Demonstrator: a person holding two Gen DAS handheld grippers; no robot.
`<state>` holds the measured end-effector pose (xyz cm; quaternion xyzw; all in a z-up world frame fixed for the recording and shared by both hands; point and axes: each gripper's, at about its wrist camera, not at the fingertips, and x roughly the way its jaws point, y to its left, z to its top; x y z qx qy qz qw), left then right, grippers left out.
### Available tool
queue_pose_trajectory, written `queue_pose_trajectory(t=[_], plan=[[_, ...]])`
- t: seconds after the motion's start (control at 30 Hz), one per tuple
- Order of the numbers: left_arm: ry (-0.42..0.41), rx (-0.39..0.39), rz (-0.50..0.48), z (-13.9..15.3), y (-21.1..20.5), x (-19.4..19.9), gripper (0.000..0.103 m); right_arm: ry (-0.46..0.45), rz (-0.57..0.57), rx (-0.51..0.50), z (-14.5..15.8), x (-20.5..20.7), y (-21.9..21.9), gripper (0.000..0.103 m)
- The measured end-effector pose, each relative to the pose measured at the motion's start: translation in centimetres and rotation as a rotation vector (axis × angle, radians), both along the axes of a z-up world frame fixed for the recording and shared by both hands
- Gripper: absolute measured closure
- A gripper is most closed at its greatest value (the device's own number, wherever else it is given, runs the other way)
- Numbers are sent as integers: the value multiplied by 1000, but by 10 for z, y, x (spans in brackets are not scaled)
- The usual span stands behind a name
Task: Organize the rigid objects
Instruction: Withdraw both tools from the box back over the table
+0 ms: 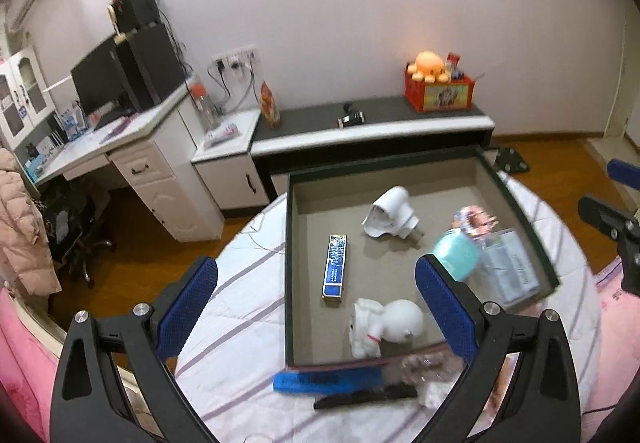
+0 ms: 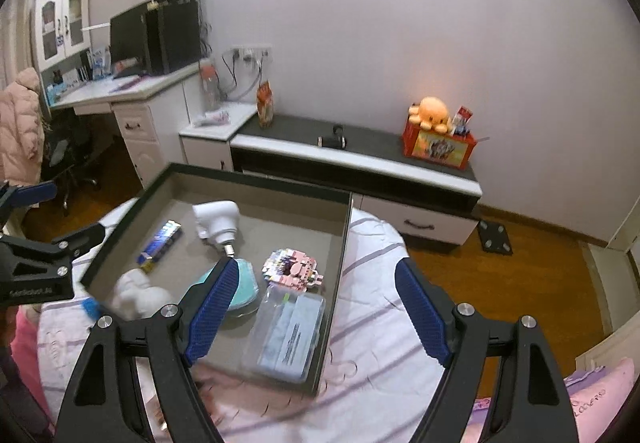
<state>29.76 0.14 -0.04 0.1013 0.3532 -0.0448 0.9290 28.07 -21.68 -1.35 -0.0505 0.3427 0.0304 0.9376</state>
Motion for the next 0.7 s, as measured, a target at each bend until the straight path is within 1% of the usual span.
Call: queue_pose_trajectory(t=[0.1,0.17,0.33,0.4,0.53,0.63,0.7], plan=[[-63,-20,7,19,5,-33,2,-49,2,-4,18,-34,4,21],[-97,-51,15,29,10,-59,2,-82,3,-6,28,-56,7,21],[-189,-82,51,41,20,-120,0,-169,22,-4,43,-118,18,21],[-223,-90,61,43,23,-143,0,-194,27,-1,43,-143,22,20],[-278,-93,81,42,28,-184,0,-206,27,-5,37,-178,30,20],[-296,-108,76,34,30,-207,0,-209,19,5,28,-201,35,20],[-288,-117,82,26,31,-217,0,-219,8,13,22,-217,36,20]])
